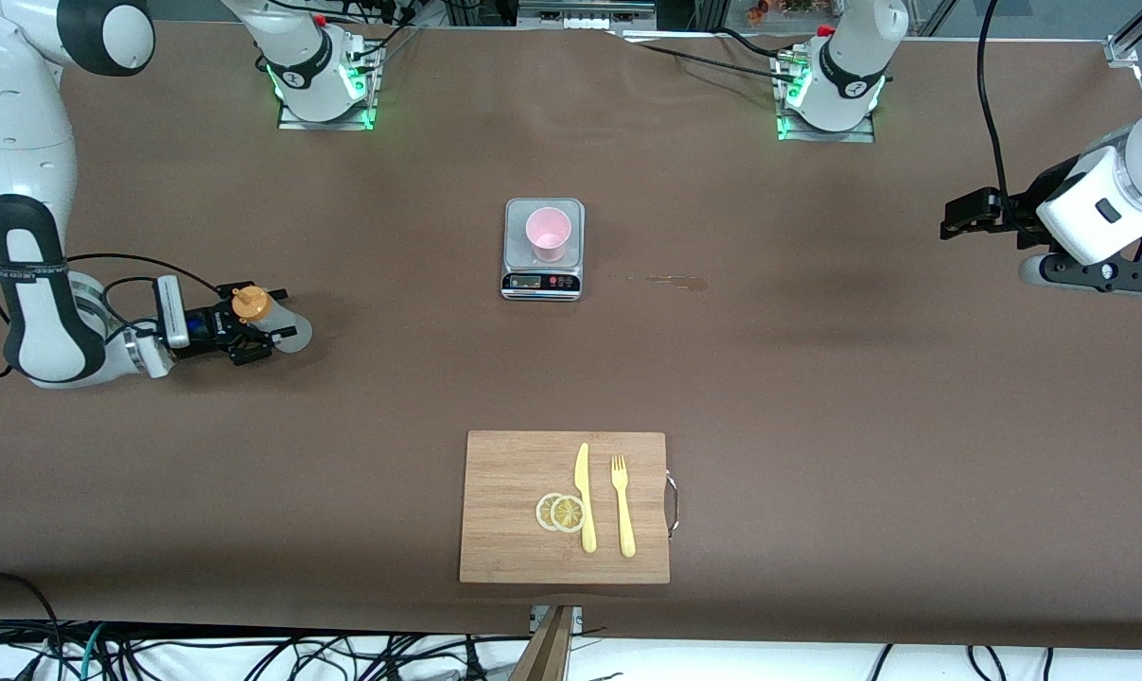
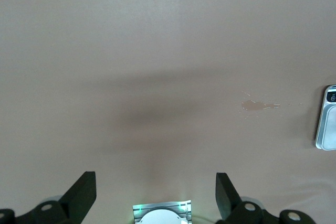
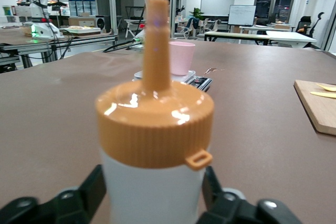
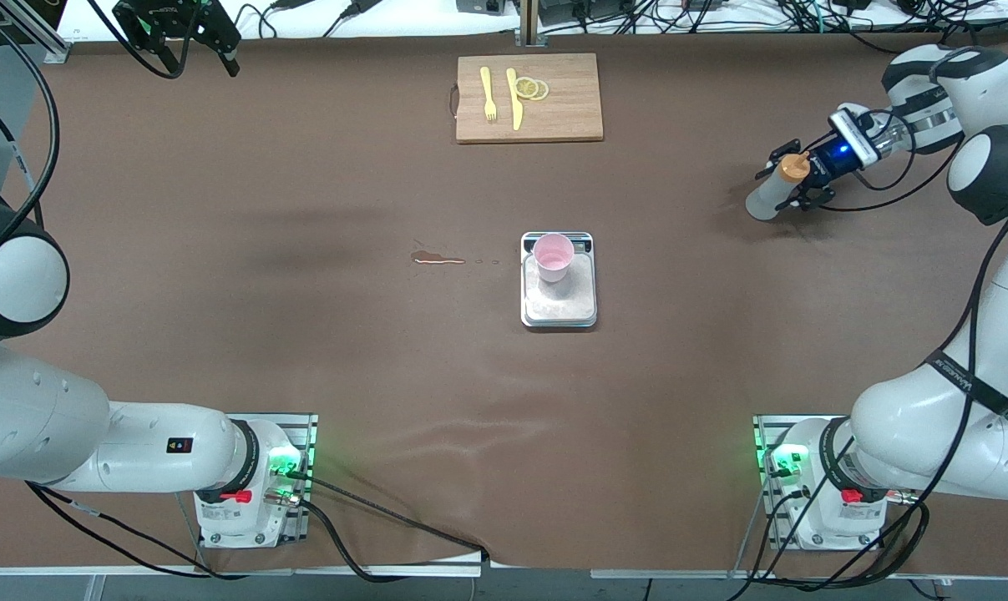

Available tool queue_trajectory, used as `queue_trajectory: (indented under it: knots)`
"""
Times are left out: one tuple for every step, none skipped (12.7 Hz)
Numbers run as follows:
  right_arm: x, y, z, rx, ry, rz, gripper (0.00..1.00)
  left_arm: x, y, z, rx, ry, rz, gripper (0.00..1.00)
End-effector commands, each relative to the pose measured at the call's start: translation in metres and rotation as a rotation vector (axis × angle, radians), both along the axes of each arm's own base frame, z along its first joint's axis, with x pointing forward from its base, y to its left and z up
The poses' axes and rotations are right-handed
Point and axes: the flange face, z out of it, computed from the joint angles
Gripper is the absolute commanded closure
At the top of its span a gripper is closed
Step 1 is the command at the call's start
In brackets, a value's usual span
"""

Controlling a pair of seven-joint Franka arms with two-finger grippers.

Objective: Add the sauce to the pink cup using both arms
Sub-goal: 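Carry the bottle back with the right gripper and lower it, then open the right gripper and release the bottle upright on the table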

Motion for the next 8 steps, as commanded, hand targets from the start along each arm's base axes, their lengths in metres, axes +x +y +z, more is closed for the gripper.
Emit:
queue_trajectory:
  knots:
    - [0.017,-0.018,0.024,-0.058,-0.016,0.064,0.00,0.004,-0.001,0.004,0.007,-0.007,0.004,0.00]
    - [0.022,-0.029,0.035,-0.091,-0.029,0.083,0.00,0.004,0.000,0.004,0.007,-0.007,0.006,0.00]
    - [0.025,-0.036,0.045,-0.127,-0.021,0.112,0.00,0.004,-0.001,0.003,0.007,-0.005,0.004,0.00]
    - [0.029,-0.047,0.055,-0.180,-0.017,0.130,0.00,0.004,-0.001,0.004,0.007,-0.007,0.004,0.00]
    - [0.036,-0.052,0.071,-0.225,-0.035,0.149,0.00,0.004,0.000,0.004,0.007,-0.007,0.006,0.00]
    - [0.042,-0.057,0.093,-0.278,-0.054,0.161,0.00,0.004,-0.001,0.004,0.007,-0.007,0.004,0.00]
    - [0.046,-0.061,0.120,-0.348,-0.056,0.153,0.00,0.004,-0.001,0.004,0.007,-0.007,0.004,0.00]
    - [0.046,-0.063,0.147,-0.427,-0.048,0.147,0.00,0.004,-0.001,0.004,0.007,-0.007,0.004,0.00]
